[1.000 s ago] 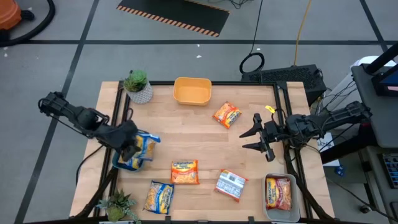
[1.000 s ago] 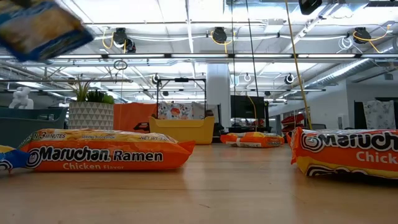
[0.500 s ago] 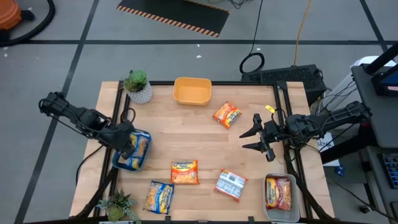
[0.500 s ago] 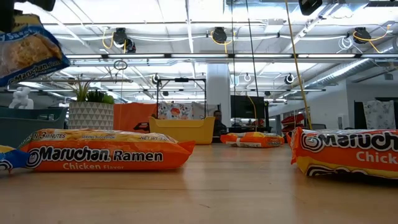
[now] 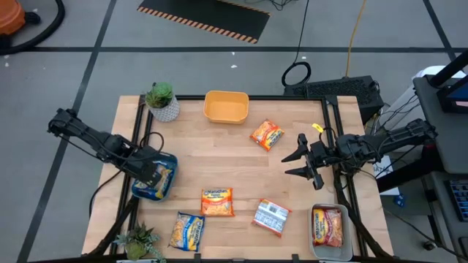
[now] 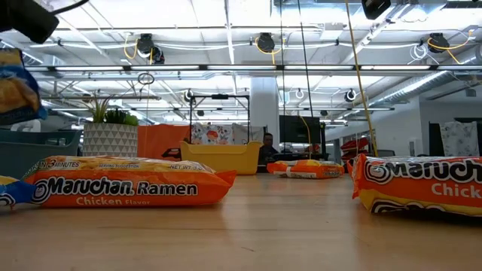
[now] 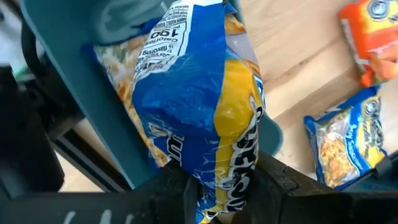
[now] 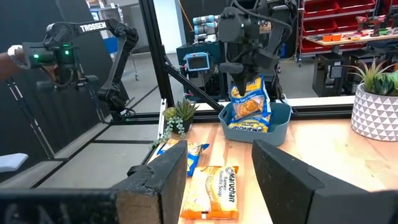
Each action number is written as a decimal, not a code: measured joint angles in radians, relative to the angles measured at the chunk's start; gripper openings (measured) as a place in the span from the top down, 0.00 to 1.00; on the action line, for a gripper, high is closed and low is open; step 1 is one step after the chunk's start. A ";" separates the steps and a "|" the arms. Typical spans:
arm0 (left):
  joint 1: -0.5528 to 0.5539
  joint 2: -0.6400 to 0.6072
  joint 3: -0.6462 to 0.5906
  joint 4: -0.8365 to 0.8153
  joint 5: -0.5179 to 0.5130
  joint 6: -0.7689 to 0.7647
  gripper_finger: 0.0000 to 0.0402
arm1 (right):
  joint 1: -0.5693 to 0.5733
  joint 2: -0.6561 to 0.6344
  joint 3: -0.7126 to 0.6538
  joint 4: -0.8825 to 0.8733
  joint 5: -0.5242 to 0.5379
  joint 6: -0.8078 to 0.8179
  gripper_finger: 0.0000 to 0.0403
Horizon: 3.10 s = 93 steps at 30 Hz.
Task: Sort Maruchan noodles
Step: Put the top blue noodle pack into the blue bin
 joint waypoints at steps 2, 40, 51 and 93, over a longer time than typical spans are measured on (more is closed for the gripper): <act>0.000 -0.002 -0.013 0.000 0.005 -0.022 0.74 | 0.000 0.000 0.000 0.000 0.000 0.000 0.57; -0.051 -0.003 0.117 0.118 -0.211 0.128 0.49 | 0.000 0.000 0.000 -0.003 0.001 -0.001 0.57; -0.086 0.076 -0.028 0.232 -0.179 0.171 0.76 | 0.001 0.000 0.000 -0.036 0.000 0.047 0.57; -0.084 0.134 -0.151 -0.013 -0.184 -0.138 0.78 | 0.000 0.000 0.000 -0.035 0.003 0.017 0.57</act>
